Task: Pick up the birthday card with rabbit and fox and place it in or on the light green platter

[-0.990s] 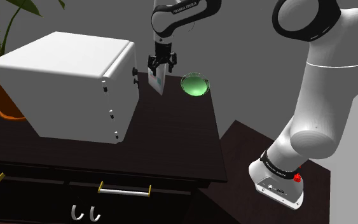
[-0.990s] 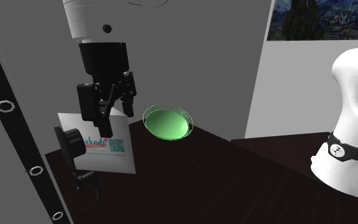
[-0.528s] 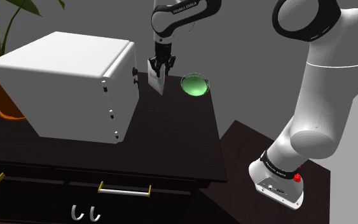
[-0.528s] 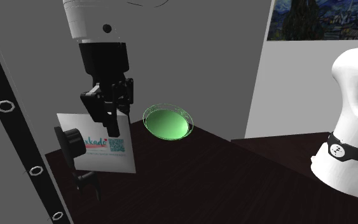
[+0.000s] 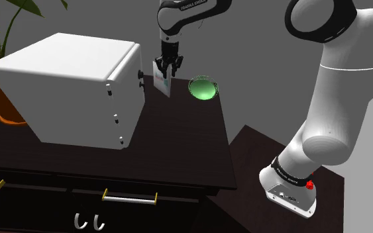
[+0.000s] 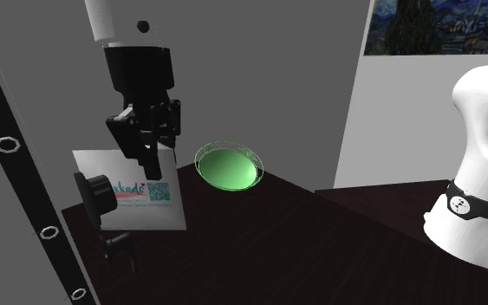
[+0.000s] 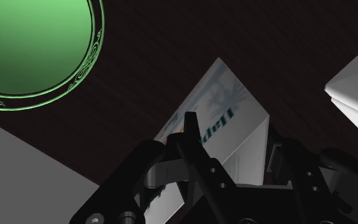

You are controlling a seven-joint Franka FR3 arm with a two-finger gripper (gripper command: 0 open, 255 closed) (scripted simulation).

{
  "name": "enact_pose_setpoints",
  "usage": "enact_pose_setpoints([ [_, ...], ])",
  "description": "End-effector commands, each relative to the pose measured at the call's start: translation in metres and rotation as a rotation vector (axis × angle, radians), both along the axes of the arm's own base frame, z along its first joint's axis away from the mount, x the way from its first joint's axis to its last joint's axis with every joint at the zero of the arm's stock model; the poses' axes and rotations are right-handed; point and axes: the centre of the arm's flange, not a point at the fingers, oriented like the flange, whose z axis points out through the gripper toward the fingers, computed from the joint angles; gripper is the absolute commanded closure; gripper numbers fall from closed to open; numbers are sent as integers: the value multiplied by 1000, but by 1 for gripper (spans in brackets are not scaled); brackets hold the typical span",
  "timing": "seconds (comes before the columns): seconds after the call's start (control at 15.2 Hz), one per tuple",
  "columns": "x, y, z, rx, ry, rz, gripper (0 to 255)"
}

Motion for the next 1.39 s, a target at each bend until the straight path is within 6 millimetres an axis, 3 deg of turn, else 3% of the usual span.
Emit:
enact_pose_setpoints([
  [0.0, -1, -1, 9, 0, 0, 0, 255],
  [1.25, -1, -1, 109, 0, 0, 0, 255],
  [1.32, -9, -10, 112, 0, 0, 0, 255],
])
